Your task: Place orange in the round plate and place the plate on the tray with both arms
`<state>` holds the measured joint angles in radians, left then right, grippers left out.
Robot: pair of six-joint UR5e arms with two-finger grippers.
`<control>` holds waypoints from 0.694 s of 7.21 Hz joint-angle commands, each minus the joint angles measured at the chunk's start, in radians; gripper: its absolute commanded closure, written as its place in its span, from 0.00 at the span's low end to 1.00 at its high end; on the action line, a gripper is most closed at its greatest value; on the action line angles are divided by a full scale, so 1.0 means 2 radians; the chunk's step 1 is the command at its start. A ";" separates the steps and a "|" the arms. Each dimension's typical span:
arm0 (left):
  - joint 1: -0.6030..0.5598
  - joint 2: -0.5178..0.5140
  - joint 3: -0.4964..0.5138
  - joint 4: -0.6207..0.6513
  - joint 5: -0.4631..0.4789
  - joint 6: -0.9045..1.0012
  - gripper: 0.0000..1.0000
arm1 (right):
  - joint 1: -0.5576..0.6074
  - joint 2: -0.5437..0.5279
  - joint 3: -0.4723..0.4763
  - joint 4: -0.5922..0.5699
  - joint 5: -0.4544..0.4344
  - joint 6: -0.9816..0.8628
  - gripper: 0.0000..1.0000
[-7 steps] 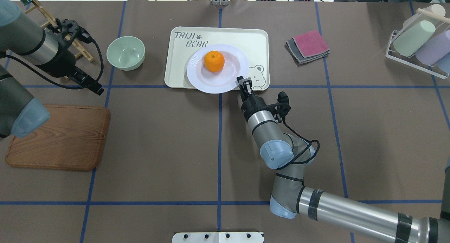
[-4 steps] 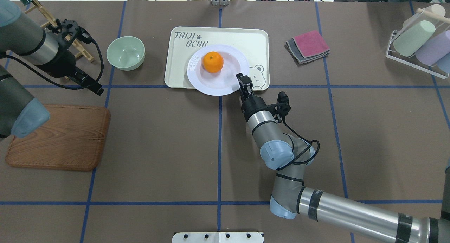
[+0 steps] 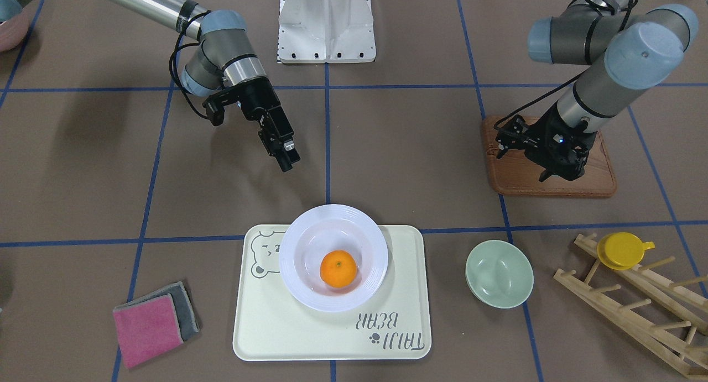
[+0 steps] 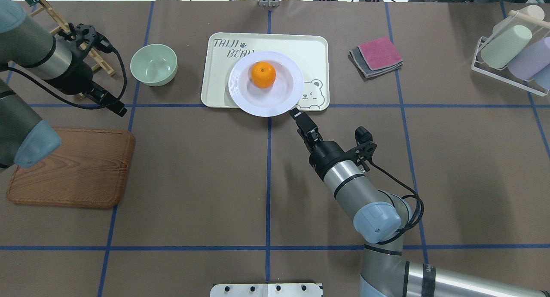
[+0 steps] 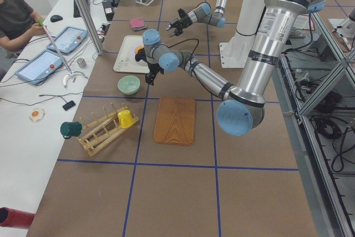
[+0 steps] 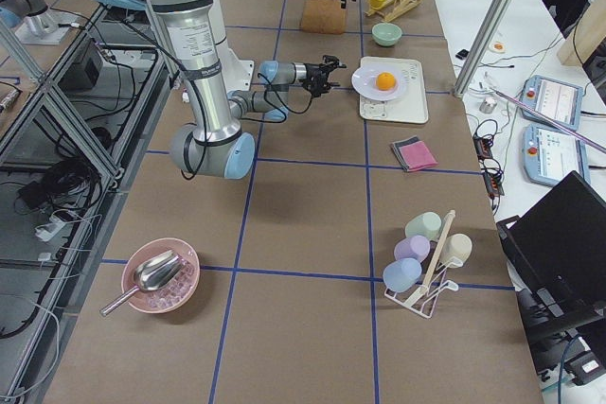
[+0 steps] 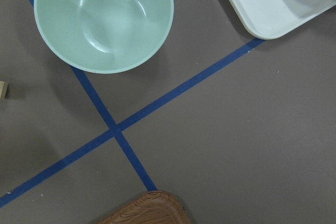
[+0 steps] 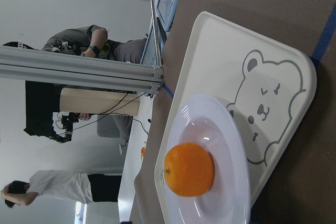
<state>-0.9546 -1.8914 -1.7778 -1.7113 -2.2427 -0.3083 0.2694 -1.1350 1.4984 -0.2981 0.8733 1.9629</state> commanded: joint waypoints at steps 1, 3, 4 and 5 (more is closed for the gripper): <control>0.000 0.000 0.002 -0.001 0.000 0.000 0.01 | 0.009 -0.032 0.022 -0.004 0.068 -0.126 0.01; 0.000 0.000 0.001 -0.001 0.000 0.000 0.01 | 0.070 -0.080 0.049 -0.028 0.224 -0.322 0.01; -0.001 0.000 -0.001 -0.001 0.000 0.000 0.01 | 0.118 -0.089 0.068 -0.073 0.303 -0.378 0.01; 0.000 0.000 -0.002 -0.001 0.001 0.002 0.01 | 0.180 -0.100 0.088 -0.132 0.393 -0.444 0.01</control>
<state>-0.9545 -1.8913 -1.7788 -1.7134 -2.2424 -0.3073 0.4947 -1.3051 1.6283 -0.4402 1.4477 1.2436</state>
